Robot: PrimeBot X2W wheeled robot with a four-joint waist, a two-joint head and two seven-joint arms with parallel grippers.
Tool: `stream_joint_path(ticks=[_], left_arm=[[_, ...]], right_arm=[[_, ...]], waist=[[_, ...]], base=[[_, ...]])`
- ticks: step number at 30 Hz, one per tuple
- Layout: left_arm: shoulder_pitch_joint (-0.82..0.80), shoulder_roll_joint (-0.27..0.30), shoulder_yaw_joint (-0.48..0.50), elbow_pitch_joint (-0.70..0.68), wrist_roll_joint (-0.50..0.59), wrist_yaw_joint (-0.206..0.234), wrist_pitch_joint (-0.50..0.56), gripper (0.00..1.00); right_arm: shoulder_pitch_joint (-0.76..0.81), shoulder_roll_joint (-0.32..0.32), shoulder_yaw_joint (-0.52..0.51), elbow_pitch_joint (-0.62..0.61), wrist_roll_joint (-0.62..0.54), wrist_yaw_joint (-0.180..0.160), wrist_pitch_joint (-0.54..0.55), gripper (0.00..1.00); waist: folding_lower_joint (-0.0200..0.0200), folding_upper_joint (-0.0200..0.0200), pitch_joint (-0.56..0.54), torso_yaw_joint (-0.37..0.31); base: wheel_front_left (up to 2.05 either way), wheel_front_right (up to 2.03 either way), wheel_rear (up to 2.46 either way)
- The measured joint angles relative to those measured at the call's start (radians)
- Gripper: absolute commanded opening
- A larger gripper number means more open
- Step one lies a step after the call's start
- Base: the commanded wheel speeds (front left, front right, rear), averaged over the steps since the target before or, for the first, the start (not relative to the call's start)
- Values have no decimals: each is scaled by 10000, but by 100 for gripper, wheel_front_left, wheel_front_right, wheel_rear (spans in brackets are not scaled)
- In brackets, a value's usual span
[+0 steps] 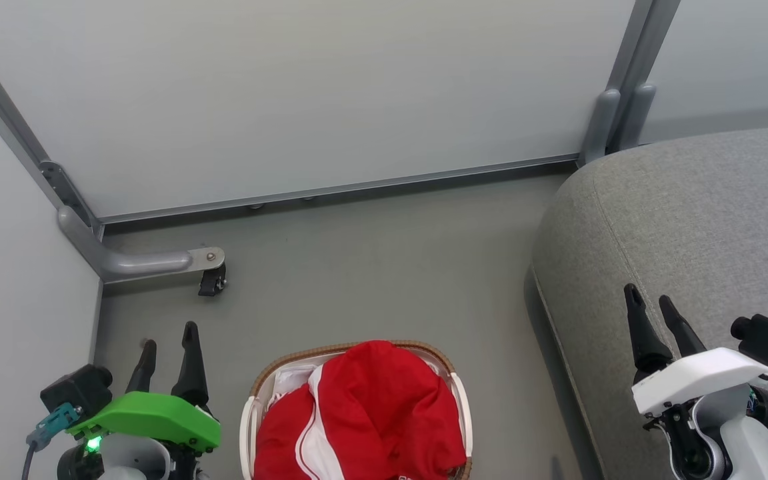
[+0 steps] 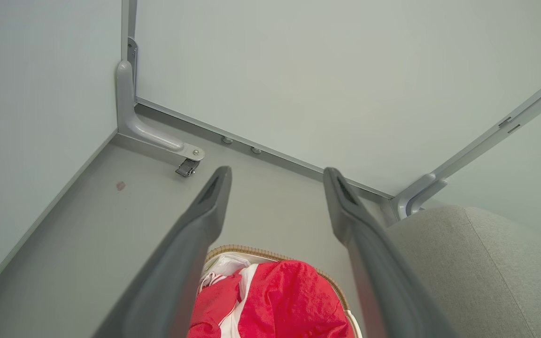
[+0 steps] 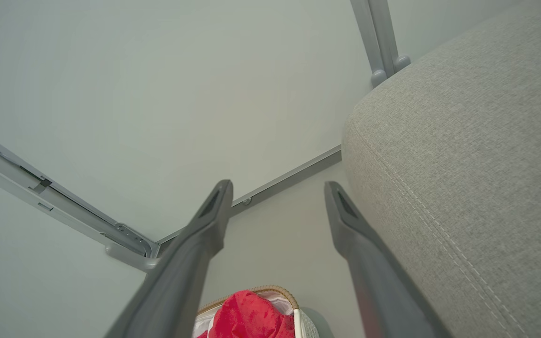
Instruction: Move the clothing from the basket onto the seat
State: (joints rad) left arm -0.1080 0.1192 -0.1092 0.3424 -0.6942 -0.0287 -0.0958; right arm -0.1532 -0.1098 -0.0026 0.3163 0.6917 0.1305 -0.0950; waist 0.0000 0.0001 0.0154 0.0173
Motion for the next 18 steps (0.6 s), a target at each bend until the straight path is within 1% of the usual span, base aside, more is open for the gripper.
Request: stream_joint_path(ticks=[10, 18], left_arm=[[-6, 249, -397, 48, 1164, 155, -295, 100], [6, 236, -566, 75, 1990, 155, -556, 100]], right_arm=[[-4, -109, 10, 102, -1342, 0, -291, 100], [8, -134, 40, 238, -2364, 0, -552, 100]], waist=[[0, 0, -24, 34], [0, 0, -52, 3]], base=[[0, 0, 0], [0, 0, 0]])
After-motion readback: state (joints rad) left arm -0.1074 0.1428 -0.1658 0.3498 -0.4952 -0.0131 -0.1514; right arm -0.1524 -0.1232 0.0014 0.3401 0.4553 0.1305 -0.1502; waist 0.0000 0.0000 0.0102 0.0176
